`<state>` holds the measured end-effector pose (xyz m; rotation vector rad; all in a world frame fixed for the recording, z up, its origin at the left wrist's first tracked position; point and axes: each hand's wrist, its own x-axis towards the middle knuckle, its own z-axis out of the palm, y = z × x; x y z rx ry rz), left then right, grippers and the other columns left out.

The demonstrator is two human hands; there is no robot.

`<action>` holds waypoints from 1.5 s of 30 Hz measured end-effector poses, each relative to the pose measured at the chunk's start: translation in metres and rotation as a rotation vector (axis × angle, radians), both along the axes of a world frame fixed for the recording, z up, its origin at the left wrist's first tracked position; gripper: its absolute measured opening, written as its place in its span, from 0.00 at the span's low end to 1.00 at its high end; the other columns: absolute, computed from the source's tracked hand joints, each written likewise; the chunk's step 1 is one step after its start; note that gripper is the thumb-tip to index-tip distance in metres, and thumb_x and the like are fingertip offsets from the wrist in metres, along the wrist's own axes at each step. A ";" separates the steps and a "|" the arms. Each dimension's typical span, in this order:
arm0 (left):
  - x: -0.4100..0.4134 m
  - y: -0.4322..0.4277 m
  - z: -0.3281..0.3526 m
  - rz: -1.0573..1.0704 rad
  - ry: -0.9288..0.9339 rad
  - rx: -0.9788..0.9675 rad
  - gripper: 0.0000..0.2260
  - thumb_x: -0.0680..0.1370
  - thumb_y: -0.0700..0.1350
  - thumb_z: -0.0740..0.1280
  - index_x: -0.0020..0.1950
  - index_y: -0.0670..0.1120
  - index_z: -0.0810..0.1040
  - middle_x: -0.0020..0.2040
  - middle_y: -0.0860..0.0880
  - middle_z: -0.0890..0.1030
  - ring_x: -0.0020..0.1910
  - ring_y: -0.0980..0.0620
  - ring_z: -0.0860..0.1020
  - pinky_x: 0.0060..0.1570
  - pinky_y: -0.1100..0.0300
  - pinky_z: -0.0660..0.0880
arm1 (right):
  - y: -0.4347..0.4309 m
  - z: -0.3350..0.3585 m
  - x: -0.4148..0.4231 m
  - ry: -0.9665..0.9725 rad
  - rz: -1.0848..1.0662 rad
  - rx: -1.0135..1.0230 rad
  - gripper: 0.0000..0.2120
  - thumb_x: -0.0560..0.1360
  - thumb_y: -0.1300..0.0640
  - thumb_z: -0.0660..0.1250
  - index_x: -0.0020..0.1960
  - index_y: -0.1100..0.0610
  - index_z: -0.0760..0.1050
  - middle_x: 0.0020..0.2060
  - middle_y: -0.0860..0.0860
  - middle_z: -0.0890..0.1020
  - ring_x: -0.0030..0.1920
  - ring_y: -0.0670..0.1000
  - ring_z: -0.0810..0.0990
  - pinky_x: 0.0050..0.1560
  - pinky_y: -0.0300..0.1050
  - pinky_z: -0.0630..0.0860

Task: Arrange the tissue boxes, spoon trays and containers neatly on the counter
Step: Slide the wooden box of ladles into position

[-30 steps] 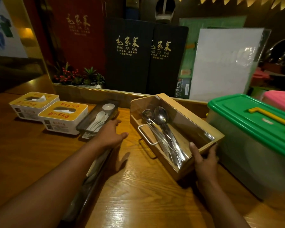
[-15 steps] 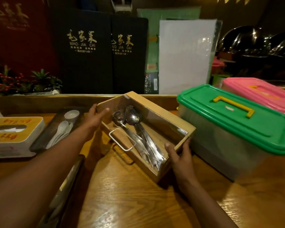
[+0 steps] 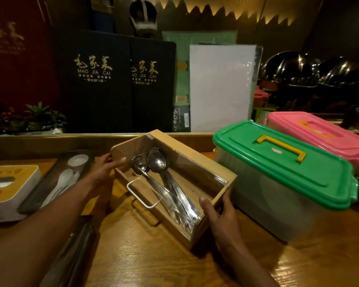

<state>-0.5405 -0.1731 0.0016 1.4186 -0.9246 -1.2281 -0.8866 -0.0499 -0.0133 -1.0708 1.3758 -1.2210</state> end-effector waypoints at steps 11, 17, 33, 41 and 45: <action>-0.007 -0.019 0.012 0.093 0.015 -0.031 0.37 0.67 0.48 0.80 0.72 0.45 0.68 0.62 0.43 0.78 0.56 0.42 0.81 0.47 0.47 0.81 | 0.005 0.007 0.001 -0.171 0.007 -0.002 0.52 0.66 0.42 0.78 0.81 0.35 0.51 0.81 0.52 0.60 0.76 0.62 0.66 0.60 0.55 0.74; 0.004 -0.001 0.012 0.148 -0.039 -0.034 0.45 0.55 0.57 0.83 0.68 0.47 0.71 0.61 0.43 0.78 0.56 0.42 0.81 0.53 0.41 0.81 | 0.003 0.012 0.001 -0.120 0.077 -0.069 0.52 0.65 0.41 0.77 0.82 0.39 0.52 0.80 0.52 0.63 0.76 0.60 0.66 0.61 0.52 0.72; 0.017 0.094 0.013 0.356 -0.182 -0.060 0.32 0.60 0.58 0.80 0.59 0.54 0.71 0.55 0.47 0.77 0.53 0.42 0.78 0.54 0.38 0.78 | -0.076 0.043 -0.005 -0.138 0.266 0.057 0.24 0.76 0.63 0.65 0.68 0.44 0.77 0.59 0.59 0.83 0.57 0.63 0.83 0.58 0.63 0.81; -0.005 0.102 0.006 0.347 -0.312 -0.038 0.29 0.65 0.53 0.81 0.59 0.48 0.71 0.51 0.48 0.78 0.48 0.47 0.78 0.51 0.42 0.79 | -0.106 0.057 -0.016 -0.222 0.222 0.150 0.27 0.78 0.66 0.58 0.70 0.42 0.74 0.61 0.61 0.79 0.57 0.64 0.80 0.50 0.59 0.80; -0.008 0.102 0.006 0.342 -0.317 -0.022 0.29 0.66 0.53 0.80 0.60 0.50 0.70 0.52 0.48 0.77 0.49 0.47 0.78 0.50 0.43 0.78 | -0.111 0.054 -0.018 -0.219 0.234 0.179 0.29 0.79 0.66 0.57 0.73 0.41 0.70 0.62 0.61 0.78 0.58 0.64 0.80 0.47 0.57 0.80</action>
